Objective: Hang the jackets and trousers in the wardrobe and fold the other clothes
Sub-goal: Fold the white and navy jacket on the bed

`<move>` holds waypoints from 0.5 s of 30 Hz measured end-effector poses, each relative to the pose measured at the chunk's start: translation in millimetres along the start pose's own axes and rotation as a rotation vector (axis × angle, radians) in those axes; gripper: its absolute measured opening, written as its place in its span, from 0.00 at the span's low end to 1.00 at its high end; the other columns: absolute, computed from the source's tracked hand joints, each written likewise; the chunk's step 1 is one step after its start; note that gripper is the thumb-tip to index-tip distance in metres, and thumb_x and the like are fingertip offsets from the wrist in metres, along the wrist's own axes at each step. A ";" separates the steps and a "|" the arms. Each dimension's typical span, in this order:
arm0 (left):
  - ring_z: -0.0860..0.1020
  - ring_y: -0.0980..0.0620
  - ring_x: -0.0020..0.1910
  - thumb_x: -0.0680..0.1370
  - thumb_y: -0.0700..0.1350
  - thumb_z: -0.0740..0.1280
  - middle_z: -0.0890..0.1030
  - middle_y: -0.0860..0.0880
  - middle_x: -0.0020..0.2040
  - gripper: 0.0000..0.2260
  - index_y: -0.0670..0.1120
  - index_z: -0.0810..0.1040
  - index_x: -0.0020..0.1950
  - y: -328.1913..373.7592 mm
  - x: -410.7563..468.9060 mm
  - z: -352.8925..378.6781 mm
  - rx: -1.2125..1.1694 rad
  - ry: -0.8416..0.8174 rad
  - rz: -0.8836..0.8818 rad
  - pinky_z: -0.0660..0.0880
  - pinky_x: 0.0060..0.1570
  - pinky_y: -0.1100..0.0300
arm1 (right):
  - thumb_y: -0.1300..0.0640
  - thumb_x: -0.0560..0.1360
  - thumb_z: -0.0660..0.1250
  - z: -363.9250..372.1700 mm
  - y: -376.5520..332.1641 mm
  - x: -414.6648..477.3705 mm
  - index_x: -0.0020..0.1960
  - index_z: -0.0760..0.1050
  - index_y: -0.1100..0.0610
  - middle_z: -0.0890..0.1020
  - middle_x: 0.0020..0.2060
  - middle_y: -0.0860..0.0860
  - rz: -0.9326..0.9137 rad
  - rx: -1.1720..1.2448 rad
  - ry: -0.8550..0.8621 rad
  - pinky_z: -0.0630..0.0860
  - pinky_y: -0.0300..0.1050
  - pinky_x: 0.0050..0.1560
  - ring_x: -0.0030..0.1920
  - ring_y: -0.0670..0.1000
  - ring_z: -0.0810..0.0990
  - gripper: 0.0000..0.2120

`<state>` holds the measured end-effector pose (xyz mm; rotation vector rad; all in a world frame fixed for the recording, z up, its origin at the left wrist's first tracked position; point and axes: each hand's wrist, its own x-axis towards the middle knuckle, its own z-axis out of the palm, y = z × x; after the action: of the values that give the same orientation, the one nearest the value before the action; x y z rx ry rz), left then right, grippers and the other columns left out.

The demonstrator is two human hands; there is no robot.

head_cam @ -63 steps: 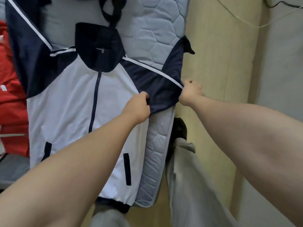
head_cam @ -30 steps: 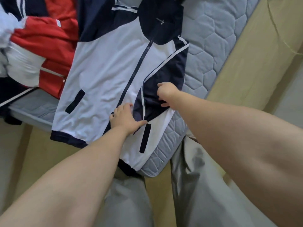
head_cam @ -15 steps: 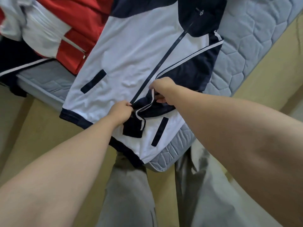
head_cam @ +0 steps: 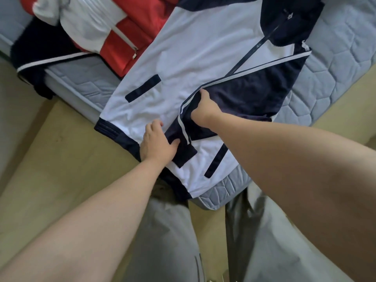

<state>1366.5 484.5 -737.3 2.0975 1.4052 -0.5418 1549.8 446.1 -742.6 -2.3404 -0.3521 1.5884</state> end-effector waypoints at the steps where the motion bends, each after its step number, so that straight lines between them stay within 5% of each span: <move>1: 0.75 0.44 0.61 0.75 0.55 0.74 0.71 0.48 0.65 0.27 0.48 0.66 0.67 -1.6 1.7 1.6 -0.002 -0.035 -0.022 0.70 0.48 0.53 | 0.59 0.78 0.59 2.7 -1.8 -0.8 0.82 0.47 0.52 0.72 0.70 0.59 0.002 0.001 0.012 0.70 0.50 0.65 0.67 0.61 0.73 0.36; 4: 0.76 0.45 0.53 0.79 0.47 0.70 0.75 0.49 0.60 0.15 0.48 0.68 0.61 -9.1 12.0 3.4 -0.098 -0.047 -0.132 0.67 0.45 0.54 | 0.61 0.78 0.58 12.1 -13.2 -2.5 0.73 0.61 0.59 0.78 0.61 0.61 0.049 -0.019 -0.026 0.79 0.56 0.60 0.57 0.61 0.80 0.23; 7: 0.74 0.47 0.47 0.80 0.44 0.66 0.78 0.48 0.54 0.08 0.48 0.68 0.55 -19.6 22.4 1.4 -0.229 -0.038 -0.224 0.68 0.43 0.55 | 0.61 0.81 0.56 22.1 -31.2 -12.8 0.61 0.76 0.66 0.84 0.56 0.61 0.160 -0.207 -0.323 0.80 0.56 0.59 0.53 0.61 0.84 0.16; 11: 0.80 0.45 0.47 0.79 0.40 0.61 0.79 0.47 0.52 0.04 0.48 0.71 0.52 -34.2 31.1 -11.0 -0.465 -0.041 -0.381 0.79 0.47 0.50 | 0.55 0.82 0.59 31.0 -51.8 -22.8 0.66 0.75 0.56 0.86 0.54 0.55 0.154 -0.098 -0.430 0.71 0.43 0.38 0.47 0.56 0.79 0.15; 15: 0.83 0.43 0.47 0.76 0.40 0.63 0.83 0.47 0.49 0.06 0.50 0.77 0.46 -52.4 32.8 -27.1 -0.690 -0.098 -0.473 0.81 0.46 0.49 | 0.52 0.76 0.65 47.5 -59.9 -20.8 0.57 0.77 0.54 0.81 0.50 0.54 0.196 0.238 -0.358 0.75 0.47 0.47 0.47 0.57 0.85 0.11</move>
<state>1330.8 540.8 -747.9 1.1905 1.7251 -0.2660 1495.7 499.1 -719.0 -1.9601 -0.0014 2.0228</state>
